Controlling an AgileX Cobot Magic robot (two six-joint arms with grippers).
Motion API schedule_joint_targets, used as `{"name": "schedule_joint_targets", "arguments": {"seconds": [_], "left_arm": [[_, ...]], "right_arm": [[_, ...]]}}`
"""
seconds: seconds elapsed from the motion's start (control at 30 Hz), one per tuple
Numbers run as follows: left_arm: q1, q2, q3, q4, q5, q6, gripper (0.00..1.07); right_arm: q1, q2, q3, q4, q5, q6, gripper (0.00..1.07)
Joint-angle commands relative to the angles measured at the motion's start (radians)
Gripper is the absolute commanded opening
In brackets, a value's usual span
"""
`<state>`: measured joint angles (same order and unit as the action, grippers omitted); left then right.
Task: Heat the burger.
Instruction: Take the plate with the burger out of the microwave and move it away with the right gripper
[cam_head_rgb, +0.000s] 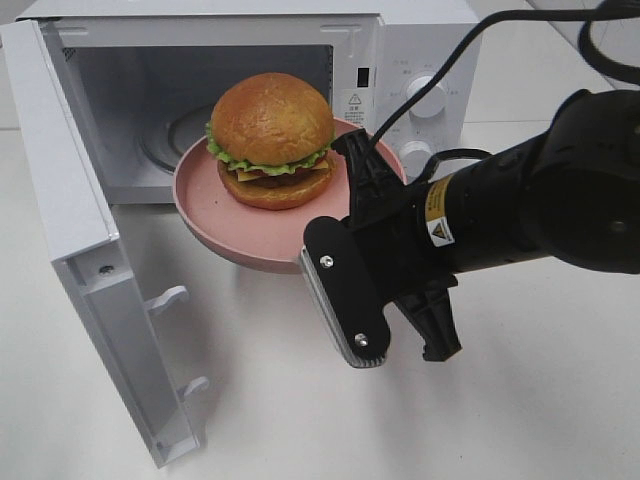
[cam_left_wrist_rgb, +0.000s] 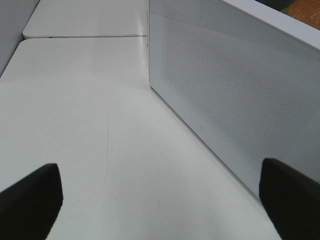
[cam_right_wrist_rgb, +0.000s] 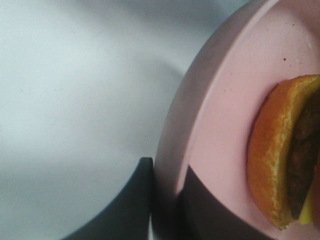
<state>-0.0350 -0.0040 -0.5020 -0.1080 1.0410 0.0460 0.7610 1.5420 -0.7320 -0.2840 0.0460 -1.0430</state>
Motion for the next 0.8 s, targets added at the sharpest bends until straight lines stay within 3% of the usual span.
{"name": "schedule_joint_targets", "arguments": {"seconds": [0.03, 0.8], "left_arm": [[0.003, -0.02, 0.001, -0.002, -0.003, 0.001, 1.0], [0.003, -0.02, 0.001, -0.002, -0.003, 0.001, 1.0]], "right_arm": [[0.0, -0.066, 0.026, -0.015, -0.037, 0.002, 0.0], [0.0, -0.42, 0.25, -0.019, 0.158, 0.015, 0.01]]}}
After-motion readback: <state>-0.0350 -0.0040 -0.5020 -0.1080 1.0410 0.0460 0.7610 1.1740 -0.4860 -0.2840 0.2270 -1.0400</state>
